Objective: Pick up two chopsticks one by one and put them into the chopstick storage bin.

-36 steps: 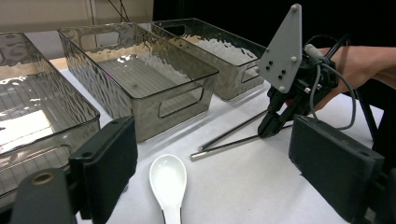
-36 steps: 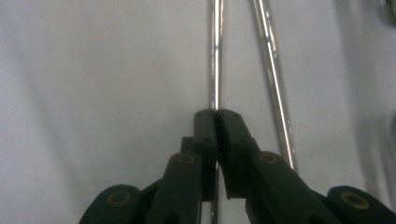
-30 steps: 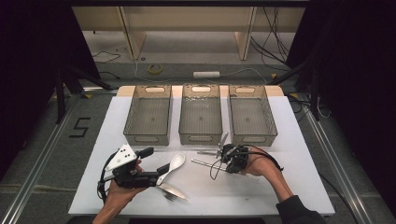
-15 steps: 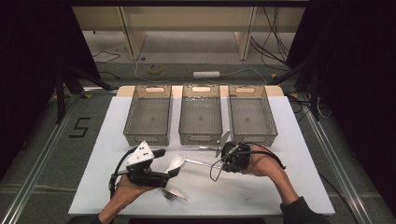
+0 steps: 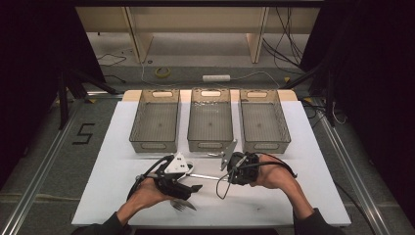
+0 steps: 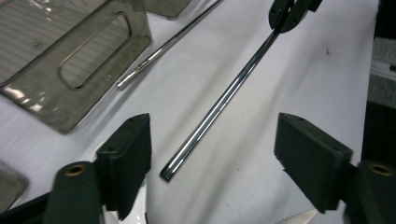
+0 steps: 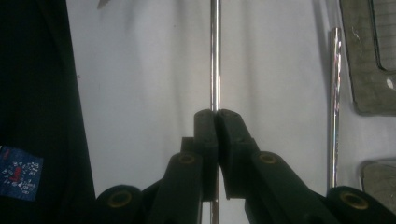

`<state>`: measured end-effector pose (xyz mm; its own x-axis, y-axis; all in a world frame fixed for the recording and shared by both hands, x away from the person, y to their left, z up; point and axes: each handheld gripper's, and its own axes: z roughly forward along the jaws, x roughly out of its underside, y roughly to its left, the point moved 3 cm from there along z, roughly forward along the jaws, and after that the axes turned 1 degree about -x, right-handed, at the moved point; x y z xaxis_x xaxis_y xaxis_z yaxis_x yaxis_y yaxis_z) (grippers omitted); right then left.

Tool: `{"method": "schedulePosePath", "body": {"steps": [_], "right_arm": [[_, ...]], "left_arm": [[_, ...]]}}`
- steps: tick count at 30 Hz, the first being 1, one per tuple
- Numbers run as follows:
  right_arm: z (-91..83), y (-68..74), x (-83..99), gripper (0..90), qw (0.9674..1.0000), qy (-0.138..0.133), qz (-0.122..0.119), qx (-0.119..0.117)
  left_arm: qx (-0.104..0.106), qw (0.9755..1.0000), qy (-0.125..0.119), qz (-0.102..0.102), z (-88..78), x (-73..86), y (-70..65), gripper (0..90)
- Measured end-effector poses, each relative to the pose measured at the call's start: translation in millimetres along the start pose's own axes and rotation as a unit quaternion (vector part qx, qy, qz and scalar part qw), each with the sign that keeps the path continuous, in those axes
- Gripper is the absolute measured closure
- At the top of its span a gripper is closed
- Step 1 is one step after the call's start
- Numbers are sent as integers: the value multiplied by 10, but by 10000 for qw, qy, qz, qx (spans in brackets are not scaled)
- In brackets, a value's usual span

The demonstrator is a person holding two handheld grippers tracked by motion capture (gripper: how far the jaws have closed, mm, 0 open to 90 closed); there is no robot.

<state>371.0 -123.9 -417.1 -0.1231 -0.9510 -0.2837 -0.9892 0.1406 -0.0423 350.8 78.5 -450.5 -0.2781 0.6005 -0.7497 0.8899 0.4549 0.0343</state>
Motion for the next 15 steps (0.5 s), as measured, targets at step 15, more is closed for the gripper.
{"method": "schedulePosePath", "body": {"steps": [15], "right_arm": [[-32,129,-95,870,9994,-41,-321,-104]], "left_arm": [[211,9966,448,654,141,-42,-109,558]]}}
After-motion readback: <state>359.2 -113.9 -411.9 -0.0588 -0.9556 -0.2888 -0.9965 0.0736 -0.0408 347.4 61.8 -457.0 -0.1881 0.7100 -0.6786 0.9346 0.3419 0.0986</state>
